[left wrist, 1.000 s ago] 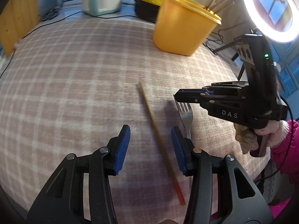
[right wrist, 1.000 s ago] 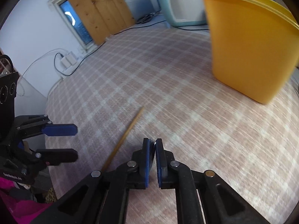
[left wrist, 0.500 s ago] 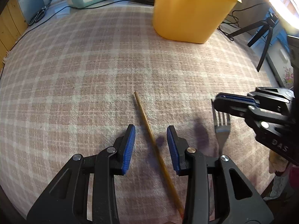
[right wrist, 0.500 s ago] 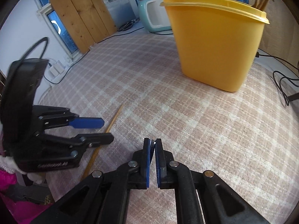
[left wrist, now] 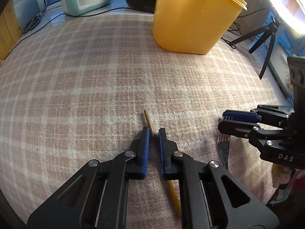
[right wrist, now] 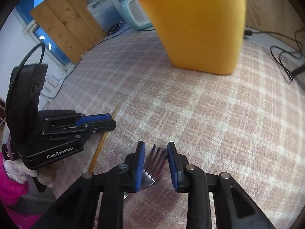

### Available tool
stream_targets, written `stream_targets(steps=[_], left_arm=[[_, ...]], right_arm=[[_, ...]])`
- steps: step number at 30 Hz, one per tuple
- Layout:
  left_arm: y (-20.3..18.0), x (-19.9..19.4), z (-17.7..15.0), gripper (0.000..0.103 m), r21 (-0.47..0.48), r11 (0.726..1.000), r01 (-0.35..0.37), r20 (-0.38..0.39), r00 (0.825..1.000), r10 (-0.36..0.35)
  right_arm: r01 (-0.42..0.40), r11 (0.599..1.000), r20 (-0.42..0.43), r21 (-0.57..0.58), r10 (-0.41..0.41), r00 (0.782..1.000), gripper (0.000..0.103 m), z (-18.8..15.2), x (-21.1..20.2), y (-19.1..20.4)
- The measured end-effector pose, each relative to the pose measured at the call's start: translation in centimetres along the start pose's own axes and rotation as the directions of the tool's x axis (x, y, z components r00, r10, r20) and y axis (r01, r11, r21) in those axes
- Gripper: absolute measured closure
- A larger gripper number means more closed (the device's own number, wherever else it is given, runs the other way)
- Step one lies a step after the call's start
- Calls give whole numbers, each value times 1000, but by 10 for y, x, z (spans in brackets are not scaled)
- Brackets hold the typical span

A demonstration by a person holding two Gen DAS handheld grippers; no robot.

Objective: Organize utensils
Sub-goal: 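Close the left gripper on the wooden chopstick while the right gripper grasps the metal fork, then lift the chopstick with the left gripper while the right gripper carries the fork to the bucket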

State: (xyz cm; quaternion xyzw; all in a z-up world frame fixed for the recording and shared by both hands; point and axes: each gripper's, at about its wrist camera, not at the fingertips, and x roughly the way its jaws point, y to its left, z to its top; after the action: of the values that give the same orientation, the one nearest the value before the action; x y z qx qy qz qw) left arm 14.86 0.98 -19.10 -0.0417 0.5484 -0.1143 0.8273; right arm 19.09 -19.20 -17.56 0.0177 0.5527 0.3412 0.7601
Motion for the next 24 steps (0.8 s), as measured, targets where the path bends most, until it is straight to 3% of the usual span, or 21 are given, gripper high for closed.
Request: stream_targets(steps=[5,8,11,15,16,17,18,20,24], left_arm=[[6,-1,-1,96,-35,999,33,-1,999,-33],[6,-2,-3,96,-32,999,42,-2,999,-42],[5,-2,-4,96,-26,999,45,1,999,-45],[4,-2,-4,96,-27,998,49,7,999,-49],[4,-2,-4,96,-23,999,48,9,999,-48],[3,-2,-4,96,-20,999,47,9,999,-47],[3,-2,-4,96,-18,999,48,9,999,-47],[3,-2,-3,97,-18,998,55,8,998,-55],[5,-6,-2,97,-26,996,80,15,997,-80]], right_arm=[[7,1000,-3,30,-7,1000,76,-8,-3,-2],[45,996,12,77,-46,999,65,-13,-10,-6],[5,995,-8,99,-5,1000,65,-18,-7,-5],[52,996,24,73,-54,998,65,-16,-1,6],[64,996,27,60,-66,997,72,-16,1,9],[97,995,26,29,-98,995,84,-15,5,15],[115,993,32,2,-115,993,85,-14,7,21],[100,995,21,-10,-99,995,99,-12,10,25],[98,995,1,-22,-98,995,101,-7,12,31]])
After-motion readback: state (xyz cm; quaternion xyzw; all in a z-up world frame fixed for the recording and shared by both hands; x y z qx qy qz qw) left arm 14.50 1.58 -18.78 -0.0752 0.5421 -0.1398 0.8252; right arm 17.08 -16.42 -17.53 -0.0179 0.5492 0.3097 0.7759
